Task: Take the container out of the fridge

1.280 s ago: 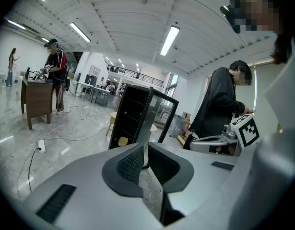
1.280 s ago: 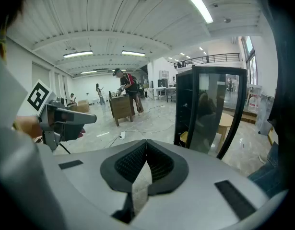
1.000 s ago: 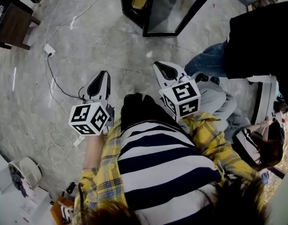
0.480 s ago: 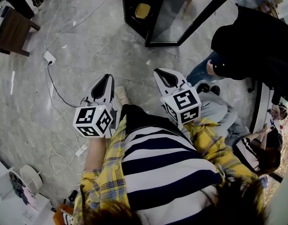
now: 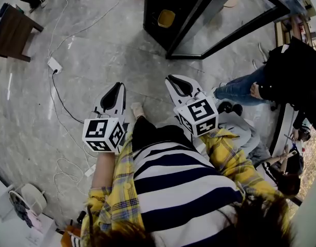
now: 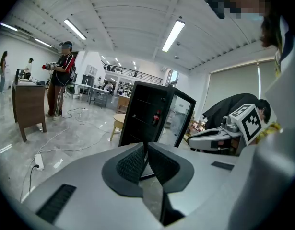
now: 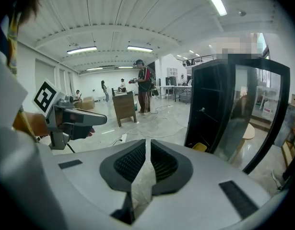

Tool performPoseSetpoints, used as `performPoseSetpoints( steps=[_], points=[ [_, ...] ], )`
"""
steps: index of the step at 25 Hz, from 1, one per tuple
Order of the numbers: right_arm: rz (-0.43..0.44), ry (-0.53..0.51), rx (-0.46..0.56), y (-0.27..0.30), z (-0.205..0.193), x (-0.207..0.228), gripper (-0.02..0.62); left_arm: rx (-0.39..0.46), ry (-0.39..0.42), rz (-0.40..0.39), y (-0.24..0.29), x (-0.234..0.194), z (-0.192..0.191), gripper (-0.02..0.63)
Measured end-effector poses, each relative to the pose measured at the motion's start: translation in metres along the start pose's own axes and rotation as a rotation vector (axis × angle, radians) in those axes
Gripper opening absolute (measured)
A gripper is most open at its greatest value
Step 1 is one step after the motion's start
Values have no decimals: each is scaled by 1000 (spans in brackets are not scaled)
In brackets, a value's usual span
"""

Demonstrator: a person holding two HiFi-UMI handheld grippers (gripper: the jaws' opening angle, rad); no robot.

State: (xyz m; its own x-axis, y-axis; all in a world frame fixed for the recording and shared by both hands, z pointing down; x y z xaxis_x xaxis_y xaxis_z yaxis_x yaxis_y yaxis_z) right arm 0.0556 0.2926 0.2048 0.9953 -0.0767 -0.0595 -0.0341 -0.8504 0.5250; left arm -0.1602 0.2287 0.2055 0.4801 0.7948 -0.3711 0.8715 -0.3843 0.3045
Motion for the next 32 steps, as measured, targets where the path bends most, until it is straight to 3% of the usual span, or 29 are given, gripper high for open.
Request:
performPoseSetpoints(
  steps=[9, 22, 32],
  points=[
    [16, -25, -12, 66, 34, -15, 34, -14, -11, 7, 12, -62, 19, 40],
    [47, -61, -71, 143, 52, -29, 97, -40, -33, 32, 17, -129, 29, 40],
    [66, -120, -99, 225, 57, -2, 97, -54, -88, 96, 55, -167, 28, 40]
  ],
)
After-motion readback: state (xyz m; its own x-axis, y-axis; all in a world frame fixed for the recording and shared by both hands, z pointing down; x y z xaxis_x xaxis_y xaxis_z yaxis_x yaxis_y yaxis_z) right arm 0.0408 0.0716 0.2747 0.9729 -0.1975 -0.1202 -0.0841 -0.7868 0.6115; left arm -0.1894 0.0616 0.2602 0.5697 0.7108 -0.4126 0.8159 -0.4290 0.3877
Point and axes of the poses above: the fingertips, and each gripper's own axes: y forward along the fingers, x to its right, z out of its top, the point moved 8 cm from there along -y, backward along the fingers, and after that the axes turned 15 degrees about -z, right-handed, at the moved point
